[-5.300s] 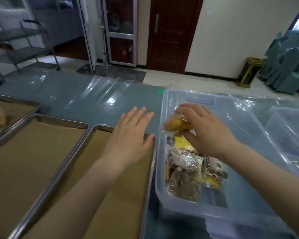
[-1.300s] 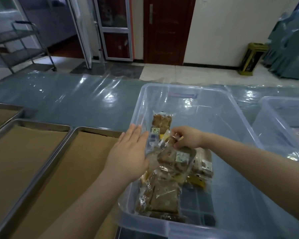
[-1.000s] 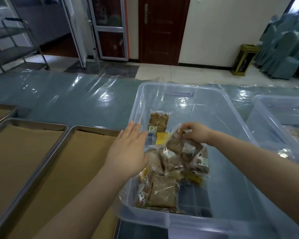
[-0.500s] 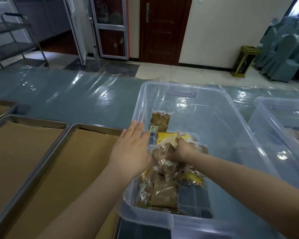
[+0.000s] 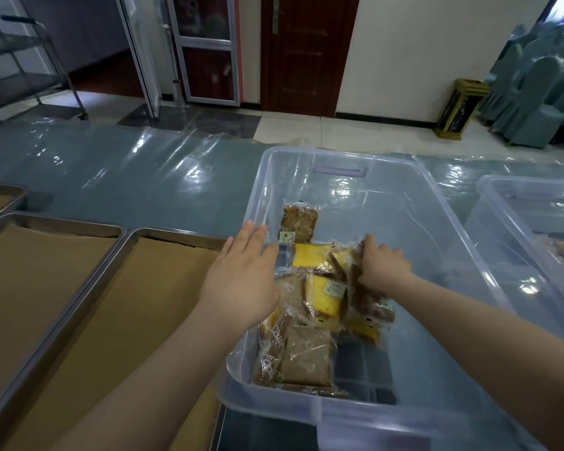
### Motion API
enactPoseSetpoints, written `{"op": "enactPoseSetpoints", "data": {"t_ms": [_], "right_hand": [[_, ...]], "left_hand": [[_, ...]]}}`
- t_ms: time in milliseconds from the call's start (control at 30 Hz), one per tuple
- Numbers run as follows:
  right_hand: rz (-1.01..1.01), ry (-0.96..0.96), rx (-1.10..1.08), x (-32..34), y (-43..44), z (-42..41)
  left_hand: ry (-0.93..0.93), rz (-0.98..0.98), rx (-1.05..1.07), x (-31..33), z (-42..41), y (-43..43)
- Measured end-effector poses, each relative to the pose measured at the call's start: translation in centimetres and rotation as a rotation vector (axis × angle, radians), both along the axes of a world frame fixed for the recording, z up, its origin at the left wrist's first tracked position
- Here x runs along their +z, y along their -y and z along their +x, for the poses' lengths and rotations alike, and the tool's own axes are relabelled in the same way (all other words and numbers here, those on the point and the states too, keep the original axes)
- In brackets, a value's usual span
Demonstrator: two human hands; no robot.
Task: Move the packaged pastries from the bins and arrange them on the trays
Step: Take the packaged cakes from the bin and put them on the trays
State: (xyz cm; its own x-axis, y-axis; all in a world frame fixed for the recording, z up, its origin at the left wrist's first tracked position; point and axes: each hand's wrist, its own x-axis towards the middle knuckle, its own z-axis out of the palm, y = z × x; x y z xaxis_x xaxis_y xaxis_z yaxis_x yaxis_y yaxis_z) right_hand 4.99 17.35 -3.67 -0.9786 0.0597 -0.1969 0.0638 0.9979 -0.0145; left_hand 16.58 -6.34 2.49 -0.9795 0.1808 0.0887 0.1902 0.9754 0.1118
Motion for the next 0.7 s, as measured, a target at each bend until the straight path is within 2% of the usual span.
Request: {"op": "enactPoseSetpoints", "data": {"t_ms": [100, 233, 433, 567, 700], "right_hand": [[0.019, 0.142, -0.061, -1.4, 1.1, 1.0], [-0.003, 0.161, -0.101, -2.5, 1.5, 1.1], [-0.194, 0.176, -0.090, 0.0, -0.2, 0.0], [-0.245, 0.181, -0.111, 2.1, 0.1, 0.1], [-0.291, 0.153, -0.001, 4.4, 0.2, 0.6]], "left_hand": [[-0.003, -0.006, 0.001, 0.0, 0.0, 0.0], [-0.004, -0.021, 0.002, -0.1, 0.0, 0.0], [0.010, -0.070, 0.010, 0.1, 0.1, -0.1], [0.026, -0.173, -0.002, 0.5, 0.2, -0.4], [0.039, -0.331, -0.087, 1.3, 0.0, -1.1]]}}
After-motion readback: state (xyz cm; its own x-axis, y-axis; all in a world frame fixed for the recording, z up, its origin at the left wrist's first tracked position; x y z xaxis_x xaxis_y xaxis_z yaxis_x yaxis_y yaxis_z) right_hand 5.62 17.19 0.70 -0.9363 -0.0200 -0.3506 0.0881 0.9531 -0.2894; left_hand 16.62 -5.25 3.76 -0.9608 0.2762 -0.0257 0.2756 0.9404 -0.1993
